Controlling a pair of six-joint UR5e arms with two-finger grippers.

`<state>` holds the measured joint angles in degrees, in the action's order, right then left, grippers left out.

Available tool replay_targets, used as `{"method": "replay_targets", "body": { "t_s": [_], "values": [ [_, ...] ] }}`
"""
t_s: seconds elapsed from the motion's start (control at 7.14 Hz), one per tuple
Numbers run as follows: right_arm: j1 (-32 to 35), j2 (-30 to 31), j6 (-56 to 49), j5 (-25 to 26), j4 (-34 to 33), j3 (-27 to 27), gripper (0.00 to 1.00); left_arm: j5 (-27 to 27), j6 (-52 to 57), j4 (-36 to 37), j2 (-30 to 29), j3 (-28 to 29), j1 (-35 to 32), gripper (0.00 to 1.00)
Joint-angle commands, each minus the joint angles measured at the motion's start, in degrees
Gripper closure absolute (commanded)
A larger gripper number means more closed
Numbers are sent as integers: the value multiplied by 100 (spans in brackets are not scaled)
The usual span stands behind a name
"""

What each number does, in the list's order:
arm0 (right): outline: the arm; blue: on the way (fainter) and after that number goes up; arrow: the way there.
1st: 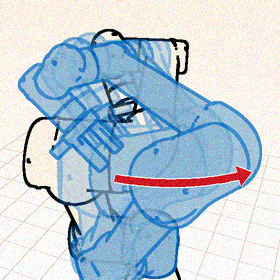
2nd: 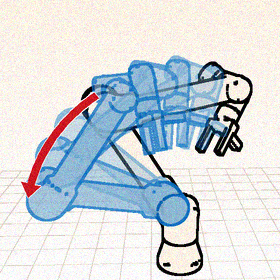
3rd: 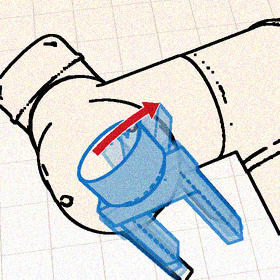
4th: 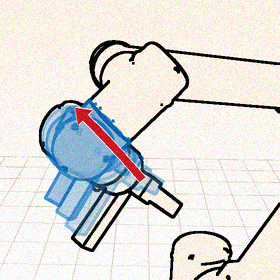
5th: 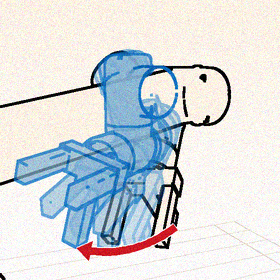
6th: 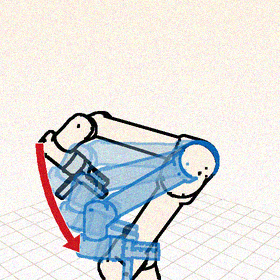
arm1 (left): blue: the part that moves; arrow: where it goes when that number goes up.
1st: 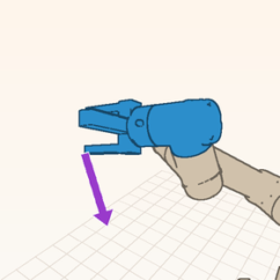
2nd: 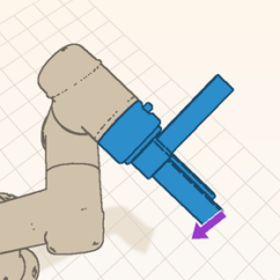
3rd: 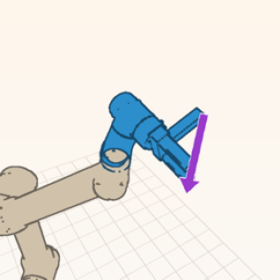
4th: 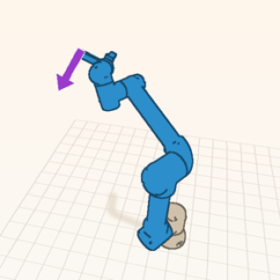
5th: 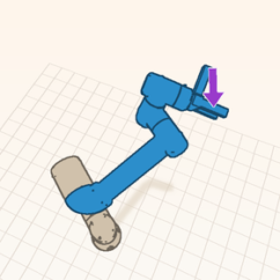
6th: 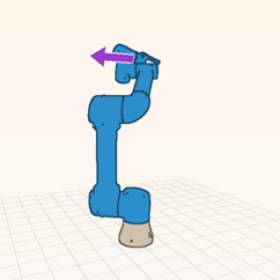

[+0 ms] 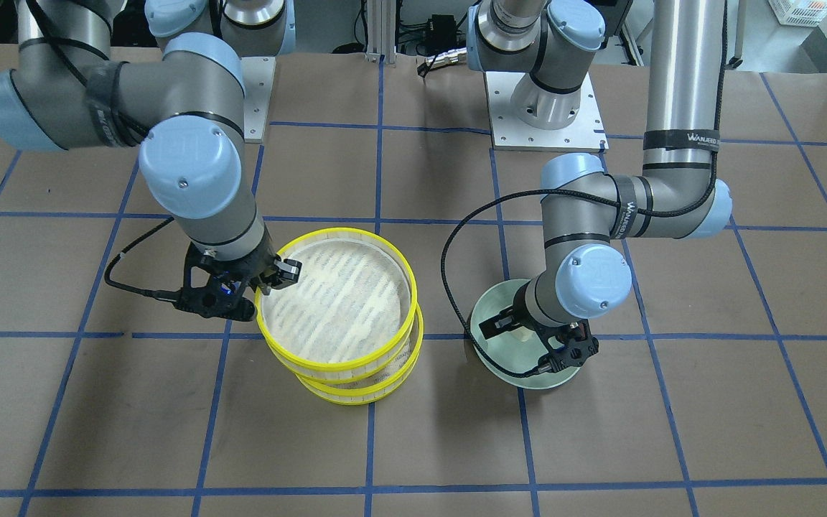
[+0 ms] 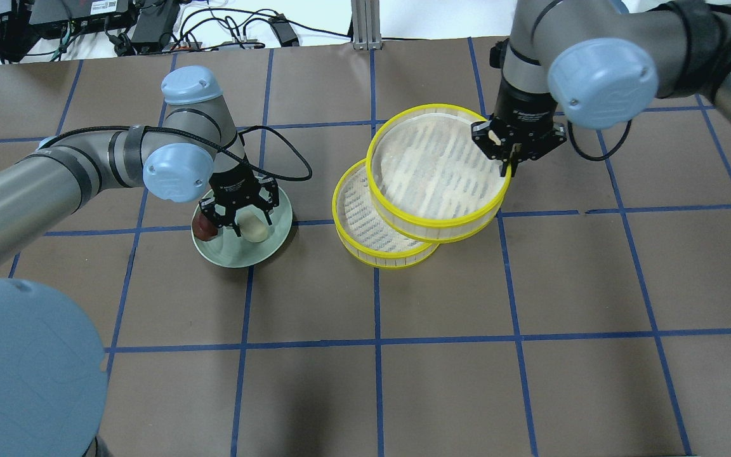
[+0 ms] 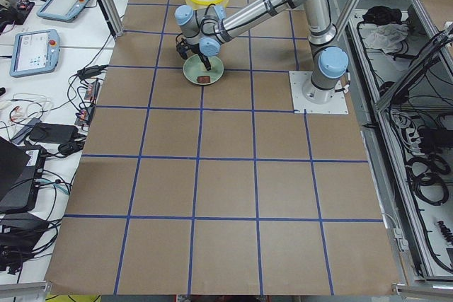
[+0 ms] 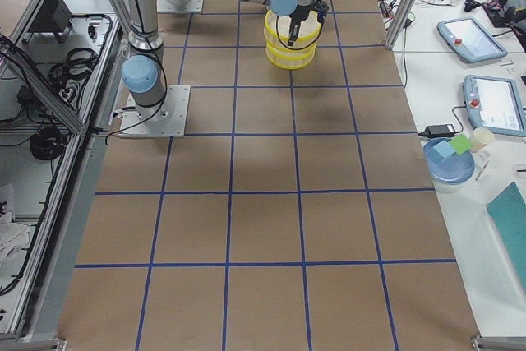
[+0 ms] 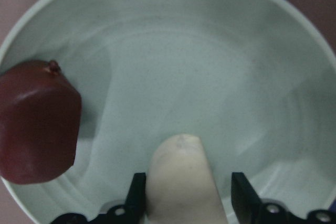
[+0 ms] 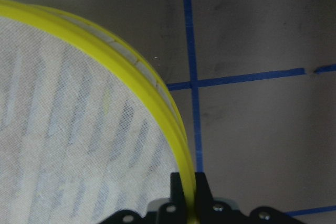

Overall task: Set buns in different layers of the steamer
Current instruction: 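Lift white bun with left gripper while right gripper lifts top tier aside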

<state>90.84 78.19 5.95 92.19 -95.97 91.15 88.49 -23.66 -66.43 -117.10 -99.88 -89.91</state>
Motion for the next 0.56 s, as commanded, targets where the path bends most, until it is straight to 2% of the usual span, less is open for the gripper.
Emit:
{"method": "replay_targets", "body": {
  "t_s": [0.0, 0.42],
  "values": [
    [-827, 353, -1066, 273, 419, -10, 100, -16, 36, 25, 73, 48, 0, 100],
    [-1156, 399, -1377, 352, 553, -27, 100, -86, 376, 69, 416, 731, -245, 100]
  ]
}}
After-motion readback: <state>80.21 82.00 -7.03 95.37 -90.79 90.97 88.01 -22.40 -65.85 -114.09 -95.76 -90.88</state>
